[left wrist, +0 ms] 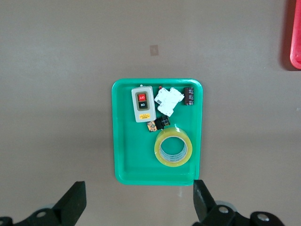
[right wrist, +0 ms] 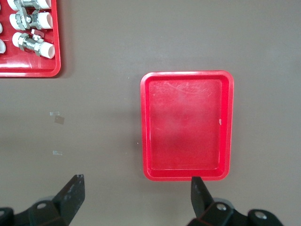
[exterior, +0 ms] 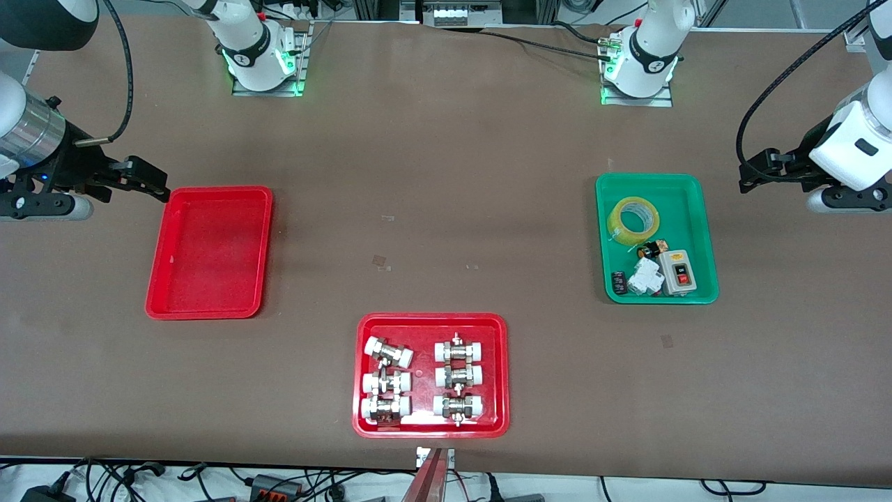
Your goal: Left arm passes tape to right arm into tray
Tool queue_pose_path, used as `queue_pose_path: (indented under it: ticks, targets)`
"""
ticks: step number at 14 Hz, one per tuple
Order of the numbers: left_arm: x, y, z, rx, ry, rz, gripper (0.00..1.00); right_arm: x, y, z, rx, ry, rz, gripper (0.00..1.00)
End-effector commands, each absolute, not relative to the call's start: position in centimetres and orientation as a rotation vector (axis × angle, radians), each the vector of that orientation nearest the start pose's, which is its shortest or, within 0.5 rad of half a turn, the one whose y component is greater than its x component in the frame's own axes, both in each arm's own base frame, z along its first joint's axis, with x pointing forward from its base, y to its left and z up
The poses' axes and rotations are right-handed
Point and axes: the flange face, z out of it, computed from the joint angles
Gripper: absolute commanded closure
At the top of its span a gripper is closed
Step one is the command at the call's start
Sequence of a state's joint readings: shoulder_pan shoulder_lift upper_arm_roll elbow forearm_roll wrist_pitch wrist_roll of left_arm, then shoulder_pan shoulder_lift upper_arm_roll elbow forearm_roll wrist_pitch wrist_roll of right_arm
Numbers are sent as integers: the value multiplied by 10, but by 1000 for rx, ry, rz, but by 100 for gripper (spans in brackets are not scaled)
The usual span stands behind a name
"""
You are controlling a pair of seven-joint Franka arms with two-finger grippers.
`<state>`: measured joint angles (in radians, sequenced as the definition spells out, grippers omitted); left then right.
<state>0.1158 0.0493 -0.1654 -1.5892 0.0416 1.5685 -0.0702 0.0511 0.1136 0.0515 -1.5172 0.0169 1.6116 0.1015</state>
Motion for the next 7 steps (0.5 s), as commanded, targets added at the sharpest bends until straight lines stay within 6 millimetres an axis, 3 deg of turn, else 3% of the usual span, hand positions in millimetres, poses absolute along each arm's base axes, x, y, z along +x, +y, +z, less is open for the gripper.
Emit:
queue_pose_path:
  ticks: [1,7]
  targets:
    - [561,-21,593,-3112,-41,90,0,588,65,593,-3130,-21,52,0]
    - [561,-23,594,-3111,-37,87,0,586,74,596,-3154,-51,44,0]
